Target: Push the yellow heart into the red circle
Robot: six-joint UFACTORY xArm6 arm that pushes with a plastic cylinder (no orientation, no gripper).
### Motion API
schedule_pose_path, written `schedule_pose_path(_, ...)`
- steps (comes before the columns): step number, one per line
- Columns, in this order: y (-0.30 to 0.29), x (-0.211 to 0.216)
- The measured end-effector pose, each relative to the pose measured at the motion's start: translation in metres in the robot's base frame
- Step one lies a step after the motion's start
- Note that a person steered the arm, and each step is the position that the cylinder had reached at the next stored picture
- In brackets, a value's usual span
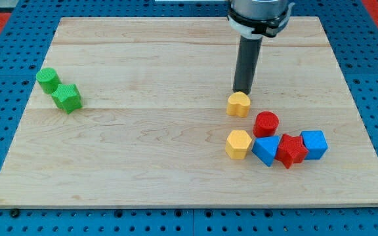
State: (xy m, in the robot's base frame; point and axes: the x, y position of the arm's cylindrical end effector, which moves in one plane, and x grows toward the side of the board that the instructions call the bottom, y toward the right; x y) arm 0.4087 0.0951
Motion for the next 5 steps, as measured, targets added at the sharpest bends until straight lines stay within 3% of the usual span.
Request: schedule_pose_path(5,-0.041,0.028)
